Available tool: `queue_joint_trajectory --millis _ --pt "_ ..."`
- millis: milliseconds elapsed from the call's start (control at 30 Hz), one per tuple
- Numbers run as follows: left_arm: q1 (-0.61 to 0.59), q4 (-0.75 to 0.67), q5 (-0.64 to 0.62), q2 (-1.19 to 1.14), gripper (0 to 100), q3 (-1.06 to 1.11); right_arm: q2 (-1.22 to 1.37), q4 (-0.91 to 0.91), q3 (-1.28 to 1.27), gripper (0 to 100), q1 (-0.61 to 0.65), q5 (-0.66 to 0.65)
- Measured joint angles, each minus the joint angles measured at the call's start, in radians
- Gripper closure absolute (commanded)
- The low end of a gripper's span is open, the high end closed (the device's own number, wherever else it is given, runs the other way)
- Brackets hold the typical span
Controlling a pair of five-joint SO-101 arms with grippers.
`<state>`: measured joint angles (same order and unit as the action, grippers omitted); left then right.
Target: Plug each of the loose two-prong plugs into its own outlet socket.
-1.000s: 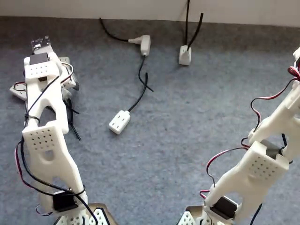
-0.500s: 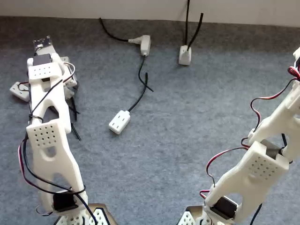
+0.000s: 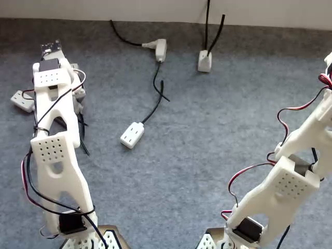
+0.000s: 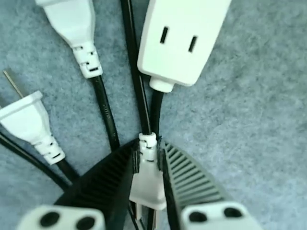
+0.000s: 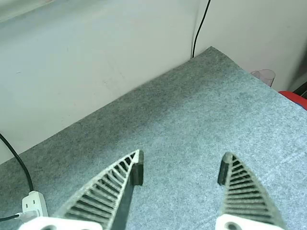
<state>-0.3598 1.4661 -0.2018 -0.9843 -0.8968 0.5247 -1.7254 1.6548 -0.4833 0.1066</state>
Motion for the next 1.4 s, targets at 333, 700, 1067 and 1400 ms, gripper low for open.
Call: queue_joint_trajectory --millis 333,700,1067,1400 --pt "-0.006 0.293 0.161 0.06 99 -0.107 0.0 0.0 0.0 74.5 0.0 0.0" --pt "-0.006 0.296 0.307 0.377 99 0.212 0.0 0.0 0.0 74.5 0.0 0.0" --pt "-0.006 0.269 0.465 0.721 99 0.833 0.0 0.0 0.0 74.5 0.0 0.0" --pt "-0.006 -0.052 0.468 1.003 99 1.461 0.0 0.0 0.0 74.5 -0.049 0.0"
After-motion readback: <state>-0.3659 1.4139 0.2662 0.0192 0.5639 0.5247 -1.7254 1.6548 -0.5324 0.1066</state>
